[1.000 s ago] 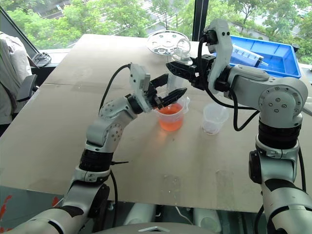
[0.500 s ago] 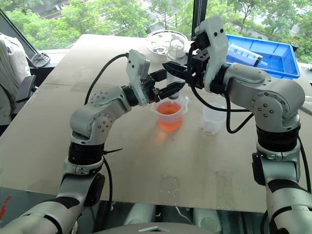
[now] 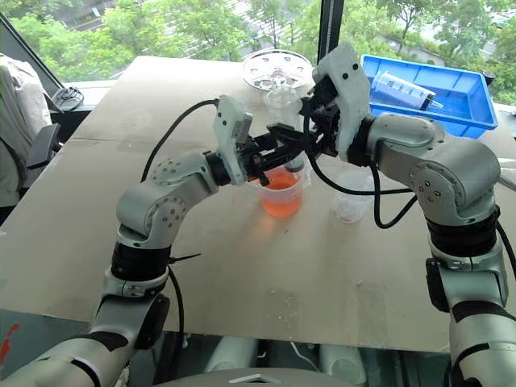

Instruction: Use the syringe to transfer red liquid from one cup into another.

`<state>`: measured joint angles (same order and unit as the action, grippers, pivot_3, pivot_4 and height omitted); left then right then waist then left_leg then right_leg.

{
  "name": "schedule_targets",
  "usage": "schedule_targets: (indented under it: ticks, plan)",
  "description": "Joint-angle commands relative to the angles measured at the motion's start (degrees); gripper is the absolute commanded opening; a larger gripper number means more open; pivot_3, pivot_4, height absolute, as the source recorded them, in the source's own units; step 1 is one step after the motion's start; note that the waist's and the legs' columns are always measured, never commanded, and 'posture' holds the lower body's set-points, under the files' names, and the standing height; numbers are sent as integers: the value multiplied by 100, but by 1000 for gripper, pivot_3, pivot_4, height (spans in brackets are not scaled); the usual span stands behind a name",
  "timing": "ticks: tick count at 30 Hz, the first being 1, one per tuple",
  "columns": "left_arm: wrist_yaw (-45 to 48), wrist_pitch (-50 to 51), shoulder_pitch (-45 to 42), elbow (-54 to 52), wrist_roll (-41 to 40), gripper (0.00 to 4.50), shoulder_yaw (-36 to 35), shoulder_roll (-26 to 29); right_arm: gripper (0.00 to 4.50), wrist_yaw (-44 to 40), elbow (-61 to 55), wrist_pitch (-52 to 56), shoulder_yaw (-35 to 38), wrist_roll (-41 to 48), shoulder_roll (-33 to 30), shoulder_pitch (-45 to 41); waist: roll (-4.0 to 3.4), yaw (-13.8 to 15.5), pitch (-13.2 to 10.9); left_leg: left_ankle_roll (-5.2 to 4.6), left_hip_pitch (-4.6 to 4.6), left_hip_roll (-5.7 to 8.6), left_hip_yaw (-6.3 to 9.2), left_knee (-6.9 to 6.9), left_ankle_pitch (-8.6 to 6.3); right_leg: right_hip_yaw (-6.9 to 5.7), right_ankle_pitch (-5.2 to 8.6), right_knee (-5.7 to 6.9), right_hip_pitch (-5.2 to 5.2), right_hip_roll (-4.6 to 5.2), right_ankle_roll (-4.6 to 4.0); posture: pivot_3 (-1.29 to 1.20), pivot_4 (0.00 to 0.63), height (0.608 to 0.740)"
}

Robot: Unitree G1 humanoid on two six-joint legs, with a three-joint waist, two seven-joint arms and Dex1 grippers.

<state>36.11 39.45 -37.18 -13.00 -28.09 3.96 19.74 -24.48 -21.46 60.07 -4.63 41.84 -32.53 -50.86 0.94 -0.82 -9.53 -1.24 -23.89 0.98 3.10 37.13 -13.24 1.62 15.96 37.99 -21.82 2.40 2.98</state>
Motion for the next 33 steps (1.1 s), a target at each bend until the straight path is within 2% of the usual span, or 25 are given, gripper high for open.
schedule_targets:
  ticks: [1, 8, 15, 22, 25, 32, 33]
  plan:
    - [94, -292, 109, -126, 80, 1397, -109, 119, 4500, -220, -106, -127, 232, -40, -122, -129, -3, 5, -2, 0, 0, 0, 0, 0, 0, -1, 0, 0, 0, 2, 0, 0, 150, 740]
    - [279, -449, 94, 50, 181, 1397, -91, 342, 4500, -567, 139, 133, 750, 379, -254, -475, -3, 15, -3, -1, -1, 3, 1, 1, 0, -4, 0, -2, 1, 5, 0, 0, 150, 740]
    - [424, -718, 251, 216, 380, 1397, 116, 297, 4500, -729, 249, 222, 696, 532, -115, -700, -4, 10, -3, -1, -2, 3, 0, -1, 0, -4, 0, -2, 0, 6, 0, 0, 150, 740]
    - [522, -847, 346, 248, 485, 1397, 251, 235, 4500, -621, 487, 71, 486, 196, 127, -821, -4, 9, -3, -1, -1, 3, 2, -2, 0, -4, 0, -1, 0, 8, 0, 0, 150, 740]
    - [509, -819, 324, 232, 486, 1397, 245, 229, 3640, -635, 594, 18, 467, 26, 122, -873, -5, 24, -4, -1, -1, 4, 2, -1, 0, -6, 0, -1, 0, 9, 0, 0, 150, 740]
    - [467, -766, 315, 153, 515, 1397, 282, 185, 346, -806, 644, -121, 276, -303, 25, -899, -5, 22, -4, -1, -2, 8, 7, -2, 0, -11, 0, -1, 1, 13, 0, 0, 150, 740]
    - [460, -753, 303, 145, 508, 1397, 278, 176, 46, -862, 593, -106, 240, -286, 13, -891, -5, 22, -4, -1, -2, 8, 8, -1, 0, -13, 0, 0, 2, 13, 0, 0, 150, 740]
